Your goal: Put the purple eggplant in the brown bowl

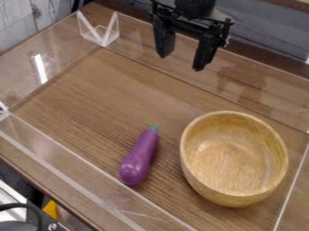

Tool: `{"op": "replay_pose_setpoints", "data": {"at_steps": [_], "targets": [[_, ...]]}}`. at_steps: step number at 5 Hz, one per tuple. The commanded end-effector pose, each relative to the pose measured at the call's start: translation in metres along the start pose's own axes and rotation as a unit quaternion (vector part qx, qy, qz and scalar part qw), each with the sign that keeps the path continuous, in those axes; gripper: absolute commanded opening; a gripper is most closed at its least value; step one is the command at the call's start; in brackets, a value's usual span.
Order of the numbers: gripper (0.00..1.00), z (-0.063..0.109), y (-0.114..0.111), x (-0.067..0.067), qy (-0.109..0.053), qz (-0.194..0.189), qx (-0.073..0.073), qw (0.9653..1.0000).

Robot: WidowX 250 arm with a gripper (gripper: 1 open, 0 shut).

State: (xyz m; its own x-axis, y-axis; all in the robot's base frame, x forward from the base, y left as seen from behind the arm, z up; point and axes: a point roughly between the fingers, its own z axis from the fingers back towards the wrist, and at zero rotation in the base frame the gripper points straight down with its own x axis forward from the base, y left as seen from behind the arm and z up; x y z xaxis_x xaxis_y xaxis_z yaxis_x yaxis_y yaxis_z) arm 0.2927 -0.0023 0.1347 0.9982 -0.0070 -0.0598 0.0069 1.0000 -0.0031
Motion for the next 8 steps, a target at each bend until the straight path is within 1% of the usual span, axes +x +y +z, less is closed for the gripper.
{"op": "replay_pose_setpoints", "data": {"at_steps": [1,2,3,4,5,6,7,8], "targets": [[1.00,-0.004,0.006,-0.002,0.008,-0.008,-0.004,0.9999],[1.00,-0.017,0.005,-0.022,0.014,-0.004,-0.014,0.9998],[1.00,-0.033,0.008,-0.042,0.011,-0.012,-0.018,0.9997],[1.00,-0.031,0.026,-0.054,0.004,0.012,-0.022,0.9997],[1.00,-0.025,0.043,-0.061,-0.003,0.038,-0.028,0.9989],[1.00,-0.025,0.039,-0.069,-0.004,0.018,-0.034,0.9992],[1.00,-0.025,0.037,-0.072,0.001,0.009,-0.038,0.9992],[1.00,-0.030,0.043,-0.071,0.005,0.002,-0.042,0.9991]]}}
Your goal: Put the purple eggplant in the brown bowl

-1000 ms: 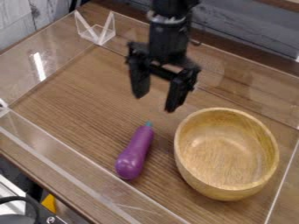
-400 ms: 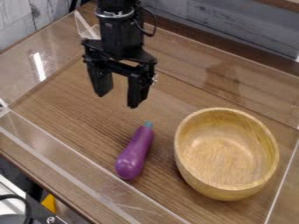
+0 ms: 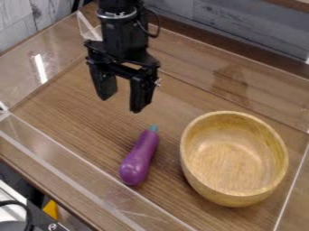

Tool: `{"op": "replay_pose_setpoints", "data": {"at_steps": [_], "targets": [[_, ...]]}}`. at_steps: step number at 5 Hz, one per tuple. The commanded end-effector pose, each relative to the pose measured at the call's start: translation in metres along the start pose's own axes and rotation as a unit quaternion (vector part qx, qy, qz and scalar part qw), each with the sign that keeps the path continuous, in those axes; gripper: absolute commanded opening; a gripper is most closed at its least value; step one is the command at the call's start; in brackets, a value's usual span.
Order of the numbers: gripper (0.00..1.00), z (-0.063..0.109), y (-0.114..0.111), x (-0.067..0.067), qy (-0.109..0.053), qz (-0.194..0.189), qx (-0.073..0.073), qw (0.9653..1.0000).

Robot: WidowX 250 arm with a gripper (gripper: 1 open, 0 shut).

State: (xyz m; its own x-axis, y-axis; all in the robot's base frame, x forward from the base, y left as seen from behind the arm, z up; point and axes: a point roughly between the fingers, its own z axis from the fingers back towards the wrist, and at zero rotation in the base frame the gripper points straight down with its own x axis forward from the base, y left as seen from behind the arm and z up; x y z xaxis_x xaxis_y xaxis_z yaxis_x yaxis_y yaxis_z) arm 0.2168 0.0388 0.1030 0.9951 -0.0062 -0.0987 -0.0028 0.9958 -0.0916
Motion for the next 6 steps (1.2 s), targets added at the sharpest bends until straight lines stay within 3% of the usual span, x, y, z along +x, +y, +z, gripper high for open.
{"op": "replay_pose_setpoints", "data": {"at_steps": [1,3,4,5,6], "targets": [[1.00,0.002,0.008,0.003,-0.010,-0.007,-0.002,0.9999],[1.00,-0.025,-0.003,0.004,-0.014,-0.001,-0.012,0.9998],[1.00,-0.034,-0.012,-0.001,-0.018,-0.020,-0.014,0.9995],[1.00,-0.040,-0.020,-0.004,-0.022,-0.038,-0.016,0.9989],[1.00,-0.038,-0.027,0.002,-0.027,-0.039,-0.019,0.9987]]}}
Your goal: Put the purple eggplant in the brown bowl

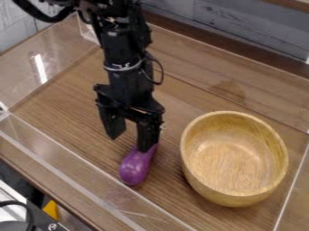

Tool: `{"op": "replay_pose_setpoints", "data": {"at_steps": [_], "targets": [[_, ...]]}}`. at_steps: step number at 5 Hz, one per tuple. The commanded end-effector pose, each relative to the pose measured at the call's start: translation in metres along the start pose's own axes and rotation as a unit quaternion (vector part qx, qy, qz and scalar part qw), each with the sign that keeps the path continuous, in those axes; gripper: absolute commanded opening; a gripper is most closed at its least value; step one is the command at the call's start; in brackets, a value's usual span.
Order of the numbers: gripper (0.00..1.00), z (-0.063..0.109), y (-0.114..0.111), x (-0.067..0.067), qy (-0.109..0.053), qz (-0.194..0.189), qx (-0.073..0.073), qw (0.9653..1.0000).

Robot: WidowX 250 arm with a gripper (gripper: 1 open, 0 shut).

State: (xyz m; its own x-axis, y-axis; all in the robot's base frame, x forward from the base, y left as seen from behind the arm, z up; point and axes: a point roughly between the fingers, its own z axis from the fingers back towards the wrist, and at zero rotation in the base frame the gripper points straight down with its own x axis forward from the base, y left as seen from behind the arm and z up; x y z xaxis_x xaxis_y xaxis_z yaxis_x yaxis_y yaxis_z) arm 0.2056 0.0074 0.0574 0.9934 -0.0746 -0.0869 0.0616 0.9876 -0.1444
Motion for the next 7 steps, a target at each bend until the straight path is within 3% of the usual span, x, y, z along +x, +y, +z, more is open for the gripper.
{"op": "replay_pose_setpoints", "data": {"at_steps": [1,3,5,6,7], "targets": [[1.00,0.013,-0.006,0.015,-0.028,-0.005,0.003,0.9996],[1.00,-0.001,0.000,0.018,-0.035,0.011,0.001,0.9993],[1.00,-0.013,0.001,0.017,-0.035,-0.031,0.003,0.9989],[1.00,-0.024,-0.007,0.019,-0.040,-0.021,0.002,0.9990],[0.00,-0.025,-0.009,0.015,-0.044,0.012,0.001,0.9990]]}}
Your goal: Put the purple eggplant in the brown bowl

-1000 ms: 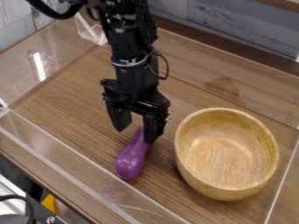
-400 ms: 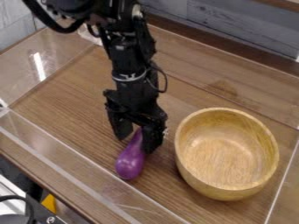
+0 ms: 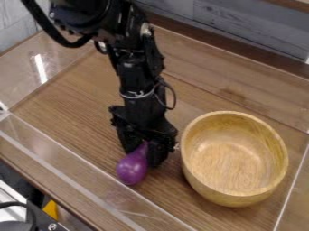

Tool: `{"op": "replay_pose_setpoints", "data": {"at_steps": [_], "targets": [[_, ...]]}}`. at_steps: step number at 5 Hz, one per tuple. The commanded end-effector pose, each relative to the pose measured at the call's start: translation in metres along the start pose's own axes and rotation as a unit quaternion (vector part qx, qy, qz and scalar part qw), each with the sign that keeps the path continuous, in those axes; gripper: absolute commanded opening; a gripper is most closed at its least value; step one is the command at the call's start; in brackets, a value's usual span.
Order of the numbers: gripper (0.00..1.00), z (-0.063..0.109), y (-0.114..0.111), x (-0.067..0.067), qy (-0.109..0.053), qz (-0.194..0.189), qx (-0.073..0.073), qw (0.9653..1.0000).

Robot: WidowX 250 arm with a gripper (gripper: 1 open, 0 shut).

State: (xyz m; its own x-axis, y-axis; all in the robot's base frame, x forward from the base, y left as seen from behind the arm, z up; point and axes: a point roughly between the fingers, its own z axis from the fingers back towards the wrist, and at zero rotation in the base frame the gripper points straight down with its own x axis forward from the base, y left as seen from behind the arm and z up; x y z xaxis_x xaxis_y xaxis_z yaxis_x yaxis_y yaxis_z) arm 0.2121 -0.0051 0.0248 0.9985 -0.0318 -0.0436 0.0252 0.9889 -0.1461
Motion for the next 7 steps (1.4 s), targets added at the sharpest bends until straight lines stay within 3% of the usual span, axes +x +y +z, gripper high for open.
{"op": "replay_pose_setpoints", "data": {"at_steps": [1,4,6,7], "targets": [[0.00,0.009,-0.006,0.001,-0.021,0.027,0.000,0.9994],[0.00,0.025,0.002,0.013,-0.023,0.096,-0.012,0.9950],[0.00,0.049,-0.024,0.030,-0.026,0.053,-0.017,0.9981],[0.00,0.046,-0.057,0.041,-0.027,0.009,-0.015,0.9995]]}}
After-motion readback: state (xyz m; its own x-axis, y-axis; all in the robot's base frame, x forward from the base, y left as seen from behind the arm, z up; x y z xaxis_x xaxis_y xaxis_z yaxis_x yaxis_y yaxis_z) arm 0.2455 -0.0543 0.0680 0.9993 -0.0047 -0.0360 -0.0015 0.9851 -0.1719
